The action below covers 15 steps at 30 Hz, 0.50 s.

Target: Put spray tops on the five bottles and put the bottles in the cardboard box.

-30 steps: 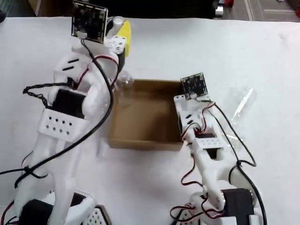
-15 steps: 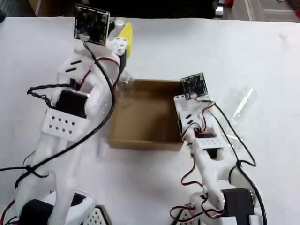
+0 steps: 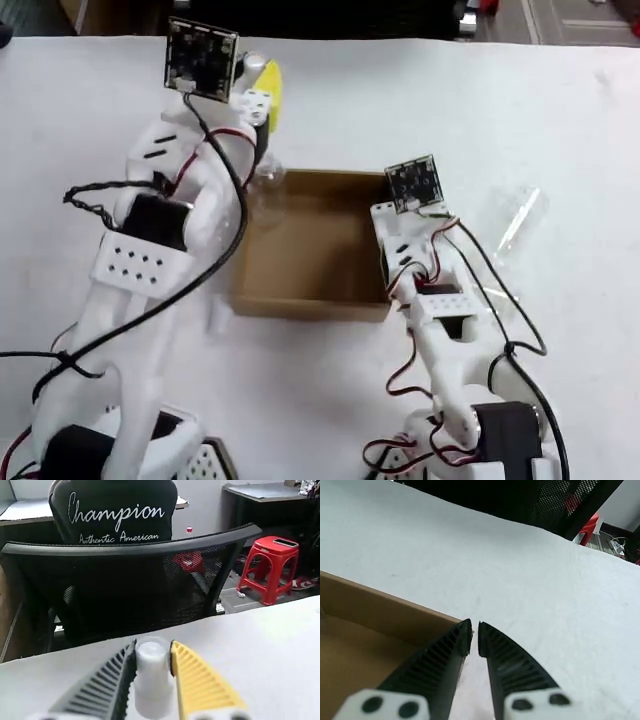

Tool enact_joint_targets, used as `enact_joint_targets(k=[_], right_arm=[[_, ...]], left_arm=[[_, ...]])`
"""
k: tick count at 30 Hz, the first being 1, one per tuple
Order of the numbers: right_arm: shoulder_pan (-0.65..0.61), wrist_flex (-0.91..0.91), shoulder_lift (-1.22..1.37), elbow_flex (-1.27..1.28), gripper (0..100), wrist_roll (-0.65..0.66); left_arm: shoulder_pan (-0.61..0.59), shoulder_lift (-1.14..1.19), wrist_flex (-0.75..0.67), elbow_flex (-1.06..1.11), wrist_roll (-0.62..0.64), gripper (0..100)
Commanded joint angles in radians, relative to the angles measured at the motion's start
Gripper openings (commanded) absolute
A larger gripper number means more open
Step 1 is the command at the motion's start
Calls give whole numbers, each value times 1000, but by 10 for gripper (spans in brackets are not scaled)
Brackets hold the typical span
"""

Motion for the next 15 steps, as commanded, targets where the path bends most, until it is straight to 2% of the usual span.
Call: enact_joint_targets(k=[1,5,11,15], right_arm=[[-2,-18,-2,-49,16,14],[-2,-18,-2,-49,16,14],[-2,-18,-2,-49,17,14],[-2,-18,-2,-49,18,14]], left_arm=[[-15,-2,-31,-9,11,24],[-15,-1,-32,6,14,24],[-15,-4,-169,123,12,23],[-12,-4,-203,170,12,23]])
